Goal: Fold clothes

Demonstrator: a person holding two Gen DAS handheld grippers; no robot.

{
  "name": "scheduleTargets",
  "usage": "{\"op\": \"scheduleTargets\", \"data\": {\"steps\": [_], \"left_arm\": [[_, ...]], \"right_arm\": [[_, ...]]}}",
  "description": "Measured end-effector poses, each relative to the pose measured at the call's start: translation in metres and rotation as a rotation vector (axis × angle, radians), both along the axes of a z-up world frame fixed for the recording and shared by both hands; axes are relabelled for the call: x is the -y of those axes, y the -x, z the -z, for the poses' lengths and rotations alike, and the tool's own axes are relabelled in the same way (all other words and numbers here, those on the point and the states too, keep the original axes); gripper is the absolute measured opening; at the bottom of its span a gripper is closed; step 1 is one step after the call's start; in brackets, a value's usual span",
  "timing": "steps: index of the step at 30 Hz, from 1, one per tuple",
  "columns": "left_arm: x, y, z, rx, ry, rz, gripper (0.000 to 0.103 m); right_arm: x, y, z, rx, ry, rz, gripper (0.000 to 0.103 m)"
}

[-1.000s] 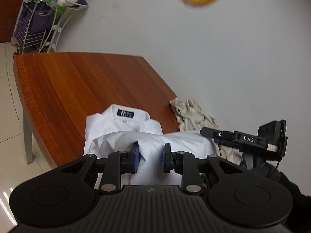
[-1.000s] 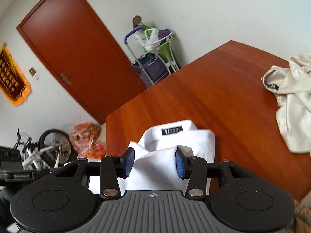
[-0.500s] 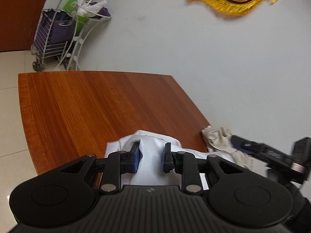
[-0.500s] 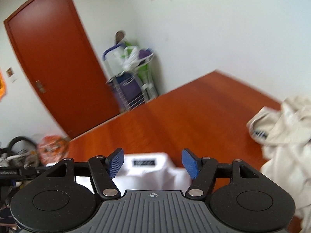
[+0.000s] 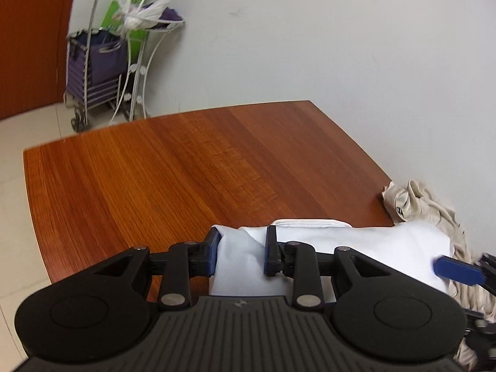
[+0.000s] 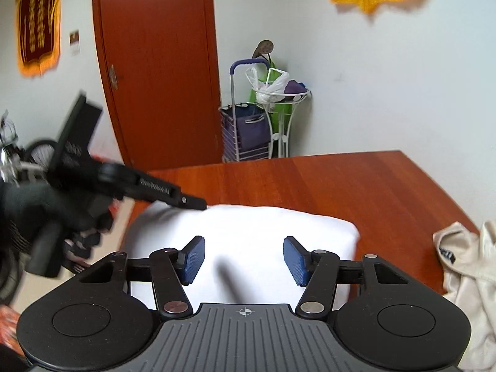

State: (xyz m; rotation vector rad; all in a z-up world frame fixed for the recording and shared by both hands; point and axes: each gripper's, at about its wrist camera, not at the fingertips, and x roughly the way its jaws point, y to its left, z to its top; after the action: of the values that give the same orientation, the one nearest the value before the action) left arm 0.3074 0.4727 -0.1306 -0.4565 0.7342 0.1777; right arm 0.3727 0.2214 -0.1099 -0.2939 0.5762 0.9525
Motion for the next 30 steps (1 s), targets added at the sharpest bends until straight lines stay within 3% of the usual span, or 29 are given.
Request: {"op": "scheduleTargets", "data": {"steps": [2,7,11,13,15,17,23,26,30], "left_arm": [[0.0,0.004,-0.007,0.022,-0.019,-0.001,0.045],[0.015,0.034,-0.041,0.136,-0.132,-0.008,0.047],[0.049,0.053,-0.062,0.219,-0.233,0.09,0.047],[0.067,0.05,-0.06,0.22,-0.274,0.169,0.047],[0.08,0.039,-0.051,0.166,-0.296,0.22,0.041],[0.083,0.028,-0.038,0.102,-0.285,0.222,0.04],[0.061,0.0,0.01,-0.095,-0.132,0.177,0.029],[0.045,-0.005,0.029,-0.125,-0.049,0.138,0.025],[0.043,-0.011,0.039,-0.127,-0.061,0.147,0.025]], "right_arm": [[-0.008,0.002,0.006,0.027,0.041,0.025,0.059],[-0.006,-0.019,0.02,-0.052,0.05,0.101,0.061],[-0.005,-0.039,0.031,-0.117,0.034,0.113,0.062],[-0.004,-0.046,0.035,-0.143,0.03,0.117,0.063],[-0.004,-0.051,0.038,-0.163,0.031,0.121,0.065],[-0.005,-0.054,0.042,-0.17,0.04,0.125,0.066],[-0.011,-0.062,0.055,-0.187,0.06,0.113,0.068],[-0.017,-0.063,0.063,-0.179,0.079,0.108,0.068],[-0.02,-0.067,0.071,-0.177,0.071,0.118,0.07]]}}
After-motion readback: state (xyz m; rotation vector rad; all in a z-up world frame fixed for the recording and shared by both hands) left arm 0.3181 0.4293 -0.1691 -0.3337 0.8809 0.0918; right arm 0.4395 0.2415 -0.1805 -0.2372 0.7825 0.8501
